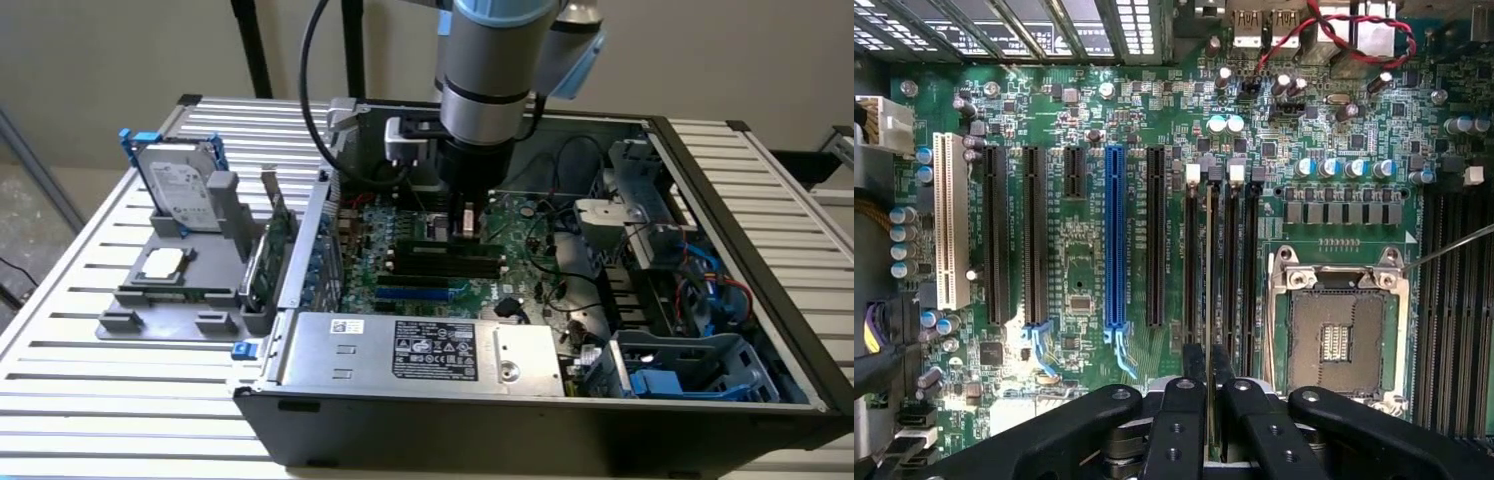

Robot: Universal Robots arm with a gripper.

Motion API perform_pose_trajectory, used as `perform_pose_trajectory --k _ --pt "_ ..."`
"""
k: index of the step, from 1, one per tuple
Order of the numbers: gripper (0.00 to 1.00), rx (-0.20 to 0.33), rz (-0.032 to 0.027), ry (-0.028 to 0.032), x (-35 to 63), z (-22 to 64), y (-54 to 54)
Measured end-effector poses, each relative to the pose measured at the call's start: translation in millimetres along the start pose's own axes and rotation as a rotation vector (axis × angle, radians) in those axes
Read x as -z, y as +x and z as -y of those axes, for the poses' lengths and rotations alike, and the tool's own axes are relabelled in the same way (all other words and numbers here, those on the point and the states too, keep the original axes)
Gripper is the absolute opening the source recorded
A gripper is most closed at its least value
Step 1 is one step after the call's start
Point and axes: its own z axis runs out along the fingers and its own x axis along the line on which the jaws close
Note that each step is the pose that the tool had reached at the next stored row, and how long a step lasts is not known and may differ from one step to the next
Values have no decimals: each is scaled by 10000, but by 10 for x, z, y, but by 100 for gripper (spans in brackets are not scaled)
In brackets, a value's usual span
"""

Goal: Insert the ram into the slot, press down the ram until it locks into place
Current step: 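Insert the ram into the slot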

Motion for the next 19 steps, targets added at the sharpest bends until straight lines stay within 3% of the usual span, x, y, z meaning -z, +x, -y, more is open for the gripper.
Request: perform_pose_trajectory --k 12,19 --pt "13 -1 -6 5 -66 -16 6" --pt "13 -17 -67 47 -73 -16 11"
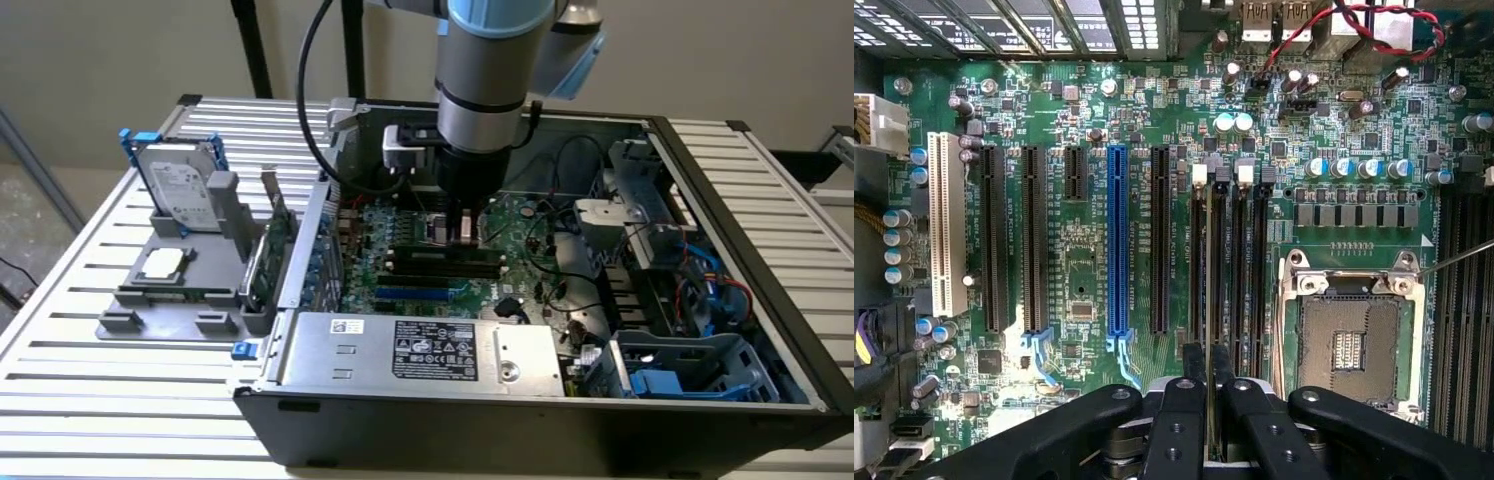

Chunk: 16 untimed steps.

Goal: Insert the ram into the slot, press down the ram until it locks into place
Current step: 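Insert the ram into the slot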

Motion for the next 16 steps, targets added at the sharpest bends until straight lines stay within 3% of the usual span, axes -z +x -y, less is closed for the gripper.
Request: perform_pose_trajectory --k 9,16 --pt "13 -3 -25 47 -35 -7 1" --pt "13 -4 -117 49 -53 -8 1"
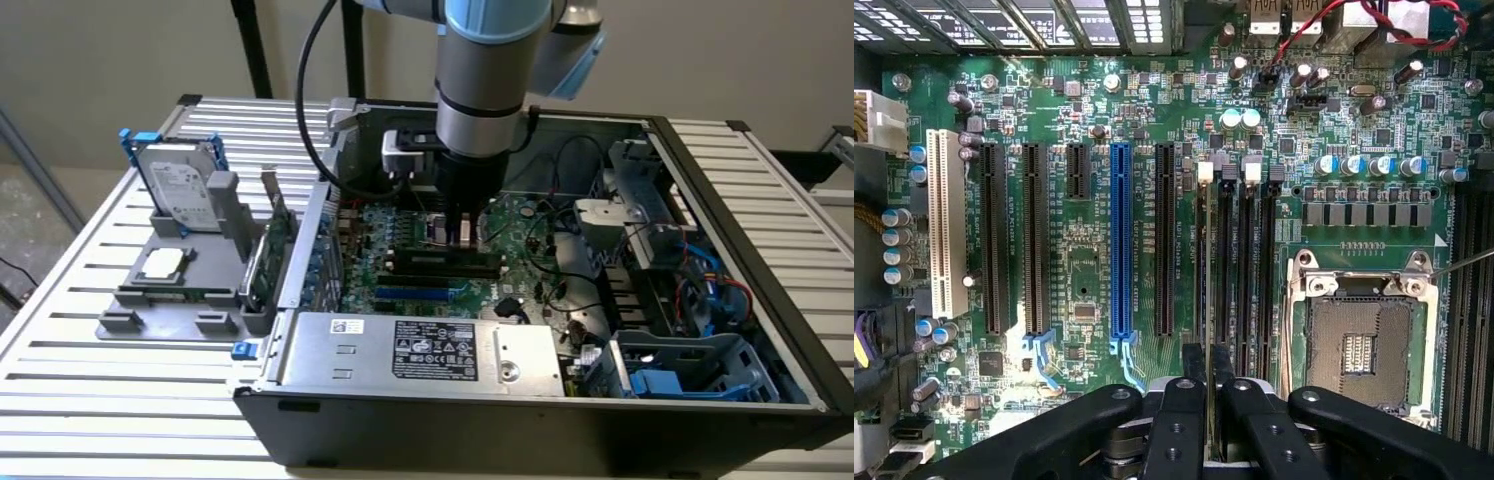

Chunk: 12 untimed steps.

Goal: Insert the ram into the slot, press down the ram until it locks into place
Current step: 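Insert the ram into the slot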

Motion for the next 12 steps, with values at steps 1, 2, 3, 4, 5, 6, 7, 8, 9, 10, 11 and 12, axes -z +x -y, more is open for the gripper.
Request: perform_pose_trajectory --k 1,2,3,4,5,6,7,8,9,10,11,12 --pt "13 0 -6 0 -3 0 0" --pt "13 0 -9 0 -5 0 0" --pt "13 0 -9 1 -9 0 0" --pt "13 0 -9 2 -12 0 0" --pt "13 0 -9 3 -15 0 0" --pt "13 0 -9 3 -18 0 0" --pt "13 -1 -9 3 -21 0 0" --pt "13 -1 -10 3 -23 0 0" --pt "13 0 -11 3 -25 0 0" --pt "13 -1 -10 3 -27 0 0" --pt "13 0 -10 3 -28 0 -1" --pt "13 0 -9 4 -30 0 -1"
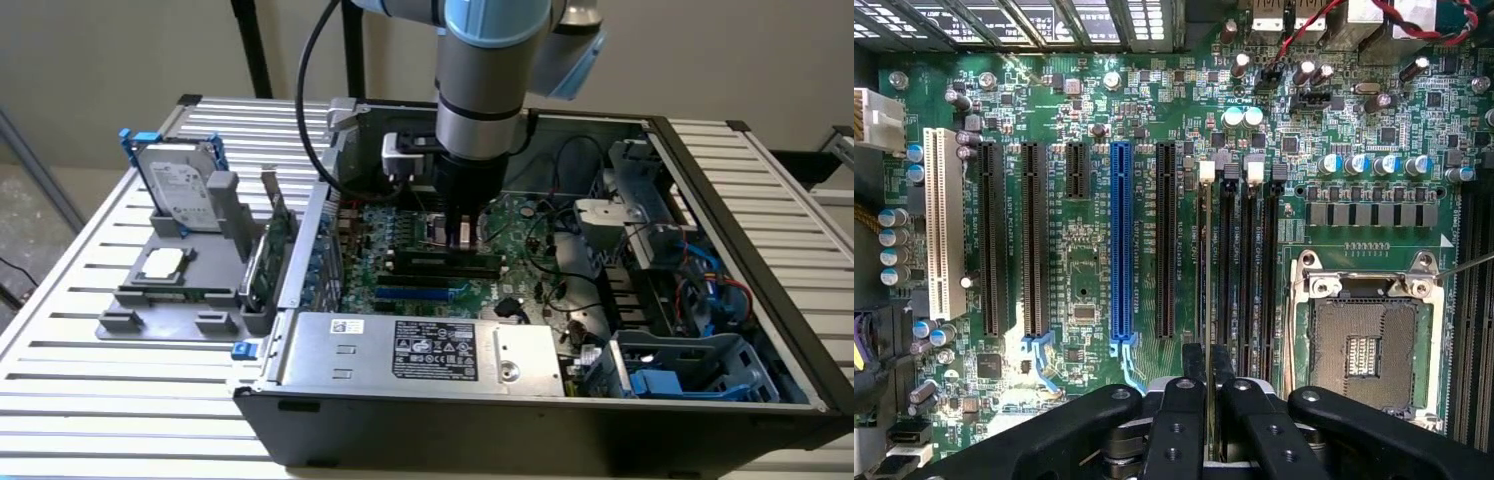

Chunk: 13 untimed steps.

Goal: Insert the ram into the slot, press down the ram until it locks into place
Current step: 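Insert the ram into the slot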

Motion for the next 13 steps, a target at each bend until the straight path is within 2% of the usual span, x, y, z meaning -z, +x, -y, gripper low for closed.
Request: perform_pose_trajectory --k 13 --pt "13 -7 0 0 -13 1 -5"
